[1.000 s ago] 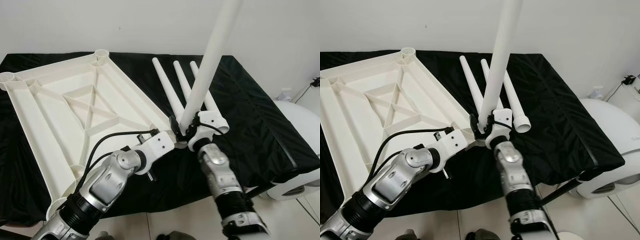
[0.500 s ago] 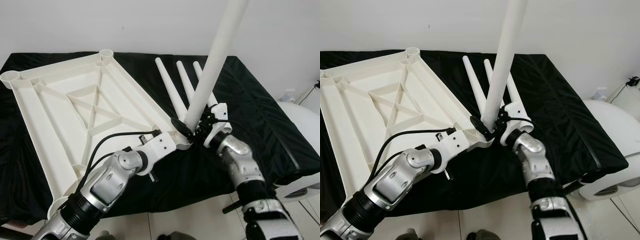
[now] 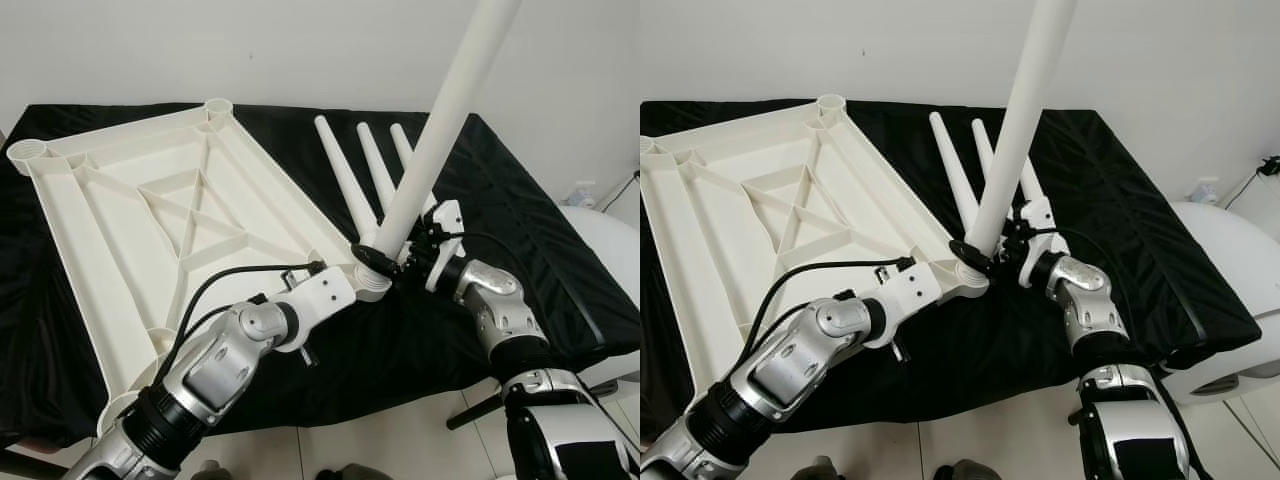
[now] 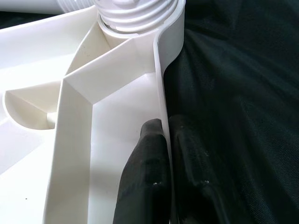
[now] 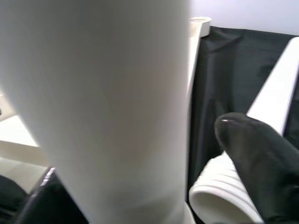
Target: Building children table
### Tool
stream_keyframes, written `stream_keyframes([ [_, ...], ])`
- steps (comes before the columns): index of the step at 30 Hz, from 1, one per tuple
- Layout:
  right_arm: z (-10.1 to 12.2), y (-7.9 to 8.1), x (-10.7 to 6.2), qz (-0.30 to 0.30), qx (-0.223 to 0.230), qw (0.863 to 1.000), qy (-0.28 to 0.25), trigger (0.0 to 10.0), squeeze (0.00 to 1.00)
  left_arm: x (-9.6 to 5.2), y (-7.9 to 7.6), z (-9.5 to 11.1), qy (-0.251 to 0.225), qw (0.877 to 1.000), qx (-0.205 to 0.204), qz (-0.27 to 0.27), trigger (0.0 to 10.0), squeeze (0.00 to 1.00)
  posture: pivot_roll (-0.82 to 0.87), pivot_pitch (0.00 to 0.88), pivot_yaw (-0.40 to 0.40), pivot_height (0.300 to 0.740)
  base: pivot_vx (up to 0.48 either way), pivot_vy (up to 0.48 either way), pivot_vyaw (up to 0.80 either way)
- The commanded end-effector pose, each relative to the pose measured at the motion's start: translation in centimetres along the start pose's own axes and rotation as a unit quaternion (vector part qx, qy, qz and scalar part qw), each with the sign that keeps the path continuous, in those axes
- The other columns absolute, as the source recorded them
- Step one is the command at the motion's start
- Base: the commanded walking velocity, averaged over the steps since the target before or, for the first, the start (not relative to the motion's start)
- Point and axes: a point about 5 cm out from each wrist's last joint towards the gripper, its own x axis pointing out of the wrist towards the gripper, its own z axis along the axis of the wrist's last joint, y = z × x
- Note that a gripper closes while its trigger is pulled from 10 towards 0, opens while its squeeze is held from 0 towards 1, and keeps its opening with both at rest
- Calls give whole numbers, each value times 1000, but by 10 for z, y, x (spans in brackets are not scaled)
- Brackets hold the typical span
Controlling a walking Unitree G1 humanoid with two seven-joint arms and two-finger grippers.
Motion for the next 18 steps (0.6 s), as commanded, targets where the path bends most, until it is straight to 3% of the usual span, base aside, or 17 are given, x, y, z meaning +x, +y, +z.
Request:
stream_keyframes([
  [1, -8, -8, -11, -25, 9, 999, 21, 3725, 0, 5, -14, -8, 14, 998, -2, -55, 10000, 0, 32, 0, -86, 740, 0, 0, 0],
  [2, -9, -7, -11, -23, 11, 999, 23, 2627, 0, 5, -14, -8, 14, 998, -1, -55, 10000, 0, 33, 0, -87, 740, 0, 0, 0],
  [3, -11, -6, -12, -20, 14, 999, 25, 0, 0, 5, -14, -8, 14, 998, -1, -54, 10000, 0, 33, 0, -87, 740, 0, 0, 0],
  [9, -17, -5, -15, -10, 21, 999, 29, 0, 0, 6, -15, -8, 13, 998, 0, -55, 10000, 0, 29, 0, -88, 740, 0, 0, 0],
  [10, -19, -4, -16, -9, 23, 999, 31, 1725, 0, 6, -15, -7, 13, 998, 0, -56, 10000, 0, 27, 0, -90, 740, 0, 0, 0],
  [12, -20, -4, -16, -8, 24, 999, 32, 1725, 0, 6, -15, -7, 12, 998, 0, -56, 10000, 0, 27, 0, -90, 740, 0, 0, 0],
  [13, -23, -2, -17, -14, 24, 999, 35, 10000, 0, 6, -16, -7, 12, 998, 0, -57, 10000, 0, 26, 0, -93, 740, 0, 0, 0],
  [18, -25, 3, -15, -23, 32, 999, 25, 10000, 0, 7, -17, -7, 12, 998, -1, -58, 10000, 0, 28, 0, -97, 740, 0, 0, 0],
])
